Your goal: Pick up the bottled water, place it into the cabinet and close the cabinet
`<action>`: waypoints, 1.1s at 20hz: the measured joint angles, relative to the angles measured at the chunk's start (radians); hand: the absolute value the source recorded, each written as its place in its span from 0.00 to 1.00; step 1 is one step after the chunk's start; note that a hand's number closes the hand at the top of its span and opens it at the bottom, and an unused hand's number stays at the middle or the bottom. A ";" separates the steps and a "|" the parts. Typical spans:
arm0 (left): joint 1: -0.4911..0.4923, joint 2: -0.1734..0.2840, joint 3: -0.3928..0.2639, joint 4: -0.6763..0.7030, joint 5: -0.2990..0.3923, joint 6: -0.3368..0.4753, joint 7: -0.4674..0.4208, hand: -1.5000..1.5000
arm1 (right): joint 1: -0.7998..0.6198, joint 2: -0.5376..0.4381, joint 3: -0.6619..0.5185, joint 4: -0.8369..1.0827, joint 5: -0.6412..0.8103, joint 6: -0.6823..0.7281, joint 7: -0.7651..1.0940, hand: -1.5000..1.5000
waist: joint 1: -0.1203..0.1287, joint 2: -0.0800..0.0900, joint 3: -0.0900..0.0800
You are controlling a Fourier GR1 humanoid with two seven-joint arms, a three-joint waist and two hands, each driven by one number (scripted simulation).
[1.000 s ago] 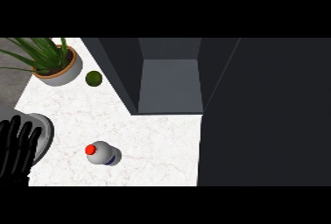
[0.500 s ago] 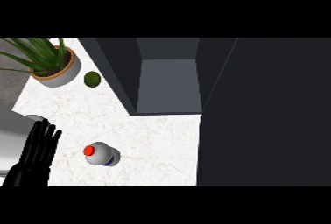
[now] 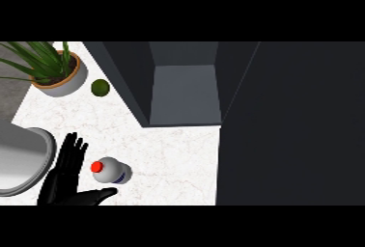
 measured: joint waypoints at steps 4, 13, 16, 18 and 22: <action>-0.053 0.017 0.025 0.151 0.014 -0.051 -0.083 0.00 | 0.044 -0.023 0.003 0.000 0.004 -0.002 -0.051 0.00 | 0.002 0.000 0.000; -0.175 0.010 0.038 0.507 -0.025 -0.120 -0.341 0.00 | 0.111 -0.073 0.037 0.000 0.018 -0.022 -0.127 0.00 | 0.001 0.001 0.000; -0.223 0.009 0.055 0.611 -0.015 -0.151 -0.410 1.00 | 0.132 -0.091 0.036 0.000 0.021 -0.028 -0.153 0.00 | 0.001 0.002 -0.001; -0.252 0.019 0.067 0.683 -0.019 -0.171 -0.478 1.00 | 0.128 -0.097 0.041 0.002 0.023 -0.033 -0.163 0.00 | 0.002 0.003 -0.001; -0.319 0.028 0.067 0.789 -0.066 -0.133 -0.567 1.00 | 0.153 -0.117 0.055 0.000 0.028 -0.048 -0.182 0.00 | 0.000 0.002 0.000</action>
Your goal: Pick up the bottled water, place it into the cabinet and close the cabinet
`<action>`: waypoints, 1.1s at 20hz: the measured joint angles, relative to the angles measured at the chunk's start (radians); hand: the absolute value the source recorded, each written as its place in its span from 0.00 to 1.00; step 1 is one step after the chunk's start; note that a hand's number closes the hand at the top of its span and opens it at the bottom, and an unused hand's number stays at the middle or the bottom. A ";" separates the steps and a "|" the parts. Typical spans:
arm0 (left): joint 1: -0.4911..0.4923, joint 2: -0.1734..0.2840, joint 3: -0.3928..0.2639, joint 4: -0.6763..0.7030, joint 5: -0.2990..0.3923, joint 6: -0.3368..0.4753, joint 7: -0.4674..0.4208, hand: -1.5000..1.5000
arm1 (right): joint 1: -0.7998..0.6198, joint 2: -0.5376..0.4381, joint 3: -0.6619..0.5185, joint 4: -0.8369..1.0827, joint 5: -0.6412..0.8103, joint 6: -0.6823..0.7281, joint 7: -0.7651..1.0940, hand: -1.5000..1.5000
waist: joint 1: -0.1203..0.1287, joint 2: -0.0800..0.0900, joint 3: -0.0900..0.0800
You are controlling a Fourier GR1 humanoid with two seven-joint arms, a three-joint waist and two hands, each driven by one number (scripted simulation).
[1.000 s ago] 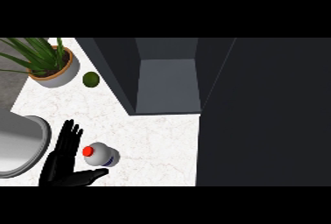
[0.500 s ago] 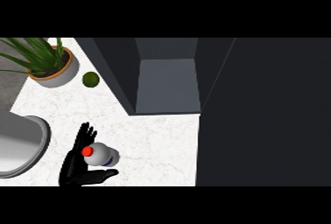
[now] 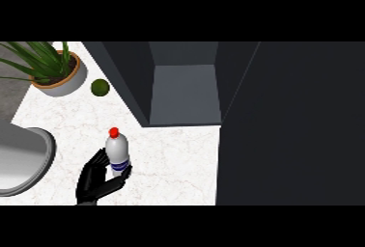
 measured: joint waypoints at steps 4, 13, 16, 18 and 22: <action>-0.048 0.011 0.000 0.078 -0.051 0.062 -0.104 1.00 | 0.007 -0.016 0.004 0.001 0.003 -0.013 -0.021 0.00 | 0.001 -0.001 0.002; -0.122 0.033 -0.036 0.211 -0.150 0.114 -0.297 1.00 | 0.002 -0.045 0.002 0.002 0.005 -0.041 -0.027 0.00 | 0.005 -0.003 0.006; -0.130 0.023 -0.048 0.201 -0.157 0.117 -0.292 1.00 | 0.024 -0.051 0.026 0.000 0.007 -0.059 -0.041 0.00 | 0.009 -0.004 0.005; -0.145 0.012 -0.060 0.202 -0.152 0.119 -0.278 1.00 | 0.028 -0.060 0.033 0.000 0.008 -0.067 -0.043 0.00 | 0.010 -0.004 0.005; -0.140 -0.019 -0.111 0.147 -0.134 0.117 -0.225 1.00 | 0.038 -0.077 0.042 0.001 0.011 -0.085 -0.057 0.00 | 0.015 -0.005 0.003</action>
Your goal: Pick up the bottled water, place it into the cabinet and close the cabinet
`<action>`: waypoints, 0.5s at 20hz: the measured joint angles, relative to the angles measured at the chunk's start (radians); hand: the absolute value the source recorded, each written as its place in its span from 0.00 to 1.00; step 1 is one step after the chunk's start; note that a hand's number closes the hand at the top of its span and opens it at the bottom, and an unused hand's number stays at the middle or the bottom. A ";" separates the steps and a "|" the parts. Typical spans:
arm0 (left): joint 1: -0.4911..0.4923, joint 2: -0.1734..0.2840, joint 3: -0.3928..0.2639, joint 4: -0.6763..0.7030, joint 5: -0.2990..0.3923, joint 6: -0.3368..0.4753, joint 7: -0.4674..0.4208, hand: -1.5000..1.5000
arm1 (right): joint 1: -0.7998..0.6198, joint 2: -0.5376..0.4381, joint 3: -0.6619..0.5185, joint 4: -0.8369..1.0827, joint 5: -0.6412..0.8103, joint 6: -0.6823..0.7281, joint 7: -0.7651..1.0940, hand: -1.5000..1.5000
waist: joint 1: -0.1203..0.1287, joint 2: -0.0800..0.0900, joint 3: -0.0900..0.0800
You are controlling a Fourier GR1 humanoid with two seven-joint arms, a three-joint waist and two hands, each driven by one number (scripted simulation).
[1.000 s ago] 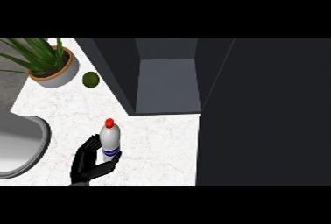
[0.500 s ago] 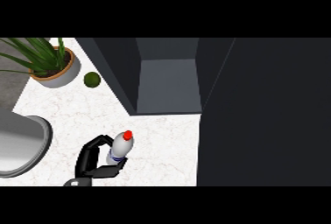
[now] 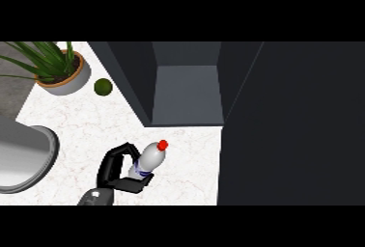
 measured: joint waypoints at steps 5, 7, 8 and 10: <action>-0.025 -0.017 -0.114 -0.080 0.094 0.033 0.085 1.00 | -0.005 -0.025 -0.021 0.003 -0.001 -0.005 -0.021 0.00 | -0.001 0.000 -0.001; -0.033 -0.020 -0.171 -0.129 0.148 0.063 0.135 1.00 | -0.012 -0.032 -0.033 0.004 -0.003 -0.006 -0.022 0.00 | -0.001 0.000 -0.001; -0.045 -0.021 -0.202 -0.144 0.178 0.091 0.158 1.00 | -0.007 -0.035 -0.027 0.005 -0.003 -0.006 -0.031 0.00 | -0.004 0.000 -0.001; -0.072 -0.022 -0.255 -0.187 0.226 0.143 0.221 1.00 | -0.003 -0.044 -0.038 0.005 -0.005 -0.006 -0.036 0.00 | -0.006 0.000 -0.001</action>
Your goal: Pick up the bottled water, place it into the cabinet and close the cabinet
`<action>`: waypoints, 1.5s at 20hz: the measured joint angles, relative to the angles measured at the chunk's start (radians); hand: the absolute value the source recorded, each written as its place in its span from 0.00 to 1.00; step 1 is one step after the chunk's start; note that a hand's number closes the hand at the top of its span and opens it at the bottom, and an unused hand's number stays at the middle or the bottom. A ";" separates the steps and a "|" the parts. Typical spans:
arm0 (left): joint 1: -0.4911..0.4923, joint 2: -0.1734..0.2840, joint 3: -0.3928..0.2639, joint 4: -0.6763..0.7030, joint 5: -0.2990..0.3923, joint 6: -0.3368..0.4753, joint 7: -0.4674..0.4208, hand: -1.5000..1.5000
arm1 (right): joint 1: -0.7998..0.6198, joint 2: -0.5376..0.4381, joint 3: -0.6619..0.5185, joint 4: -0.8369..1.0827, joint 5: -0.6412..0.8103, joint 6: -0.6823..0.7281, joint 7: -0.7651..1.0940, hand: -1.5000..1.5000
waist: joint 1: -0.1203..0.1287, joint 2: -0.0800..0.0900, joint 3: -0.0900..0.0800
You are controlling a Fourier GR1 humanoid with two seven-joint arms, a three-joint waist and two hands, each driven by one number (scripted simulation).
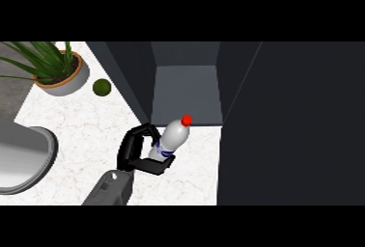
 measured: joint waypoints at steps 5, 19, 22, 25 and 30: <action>-0.065 -0.002 -0.112 -0.086 0.071 0.129 0.148 1.00 | 0.012 -0.010 -0.018 0.002 -0.005 -0.003 -0.023 0.00 | -0.003 0.001 0.000; -0.429 -0.002 -0.193 0.061 0.268 0.382 0.355 1.00 | 0.048 -0.036 -0.099 0.009 -0.028 0.039 -0.096 0.00 | -0.029 0.011 0.000; -0.496 -0.002 -0.174 0.128 0.314 0.393 0.369 1.00 | 0.052 -0.037 -0.105 0.009 -0.033 0.048 -0.102 0.00 | -0.035 0.014 0.000; -0.554 -0.002 -0.160 0.208 0.325 0.445 0.361 1.00 | 0.056 -0.040 -0.133 0.011 -0.040 0.061 -0.116 0.00 | -0.042 0.017 0.000; -0.634 0.000 -0.154 0.348 0.287 0.550 0.339 1.00 | 0.047 -0.037 -0.151 0.011 -0.049 0.073 -0.109 0.00 | -0.041 0.022 0.000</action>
